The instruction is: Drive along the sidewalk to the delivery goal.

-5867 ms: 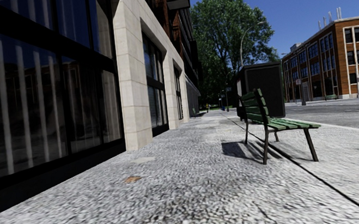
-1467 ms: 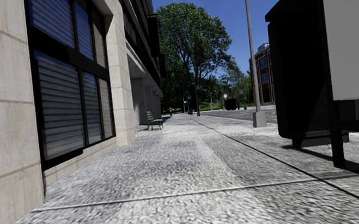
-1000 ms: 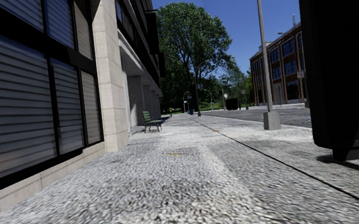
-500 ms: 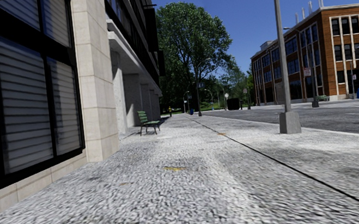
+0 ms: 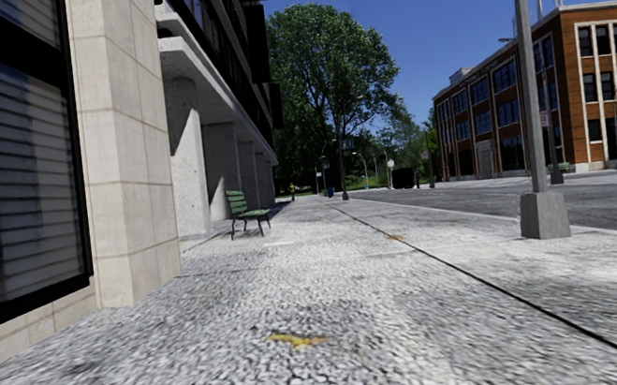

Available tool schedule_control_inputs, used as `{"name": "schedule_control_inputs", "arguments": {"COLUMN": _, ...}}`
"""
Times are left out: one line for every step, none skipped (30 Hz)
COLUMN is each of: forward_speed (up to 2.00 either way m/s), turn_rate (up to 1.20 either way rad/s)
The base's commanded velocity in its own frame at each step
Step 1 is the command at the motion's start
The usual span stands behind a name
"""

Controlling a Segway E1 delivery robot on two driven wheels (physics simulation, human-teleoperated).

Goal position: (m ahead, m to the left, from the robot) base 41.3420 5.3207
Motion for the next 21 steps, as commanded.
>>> {"name": "schedule_control_inputs", "arguments": {"forward_speed": 2.00, "turn_rate": 0.00}}
{"name": "schedule_control_inputs", "arguments": {"forward_speed": 2.00, "turn_rate": 0.00}}
{"name": "schedule_control_inputs", "arguments": {"forward_speed": 2.00, "turn_rate": 0.00}}
{"name": "schedule_control_inputs", "arguments": {"forward_speed": 2.00, "turn_rate": 0.00}}
{"name": "schedule_control_inputs", "arguments": {"forward_speed": 2.00, "turn_rate": 0.00}}
{"name": "schedule_control_inputs", "arguments": {"forward_speed": 2.00, "turn_rate": 0.00}}
{"name": "schedule_control_inputs", "arguments": {"forward_speed": 2.00, "turn_rate": 0.00}}
{"name": "schedule_control_inputs", "arguments": {"forward_speed": 2.00, "turn_rate": 0.00}}
{"name": "schedule_control_inputs", "arguments": {"forward_speed": 2.00, "turn_rate": 0.00}}
{"name": "schedule_control_inputs", "arguments": {"forward_speed": 2.00, "turn_rate": 0.00}}
{"name": "schedule_control_inputs", "arguments": {"forward_speed": 2.00, "turn_rate": 0.00}}
{"name": "schedule_control_inputs", "arguments": {"forward_speed": 2.00, "turn_rate": 0.00}}
{"name": "schedule_control_inputs", "arguments": {"forward_speed": 2.00, "turn_rate": 0.00}}
{"name": "schedule_control_inputs", "arguments": {"forward_speed": 2.00, "turn_rate": 0.00}}
{"name": "schedule_control_inputs", "arguments": {"forward_speed": 2.00, "turn_rate": 0.00}}
{"name": "schedule_control_inputs", "arguments": {"forward_speed": 2.00, "turn_rate": 0.00}}
{"name": "schedule_control_inputs", "arguments": {"forward_speed": 2.00, "turn_rate": 0.00}}
{"name": "schedule_control_inputs", "arguments": {"forward_speed": 2.00, "turn_rate": 0.00}}
{"name": "schedule_control_inputs", "arguments": {"forward_speed": 2.00, "turn_rate": 0.00}}
{"name": "schedule_control_inputs", "arguments": {"forward_speed": 2.00, "turn_rate": 0.00}}
{"name": "schedule_control_inputs", "arguments": {"forward_speed": 2.00, "turn_rate": 0.00}}
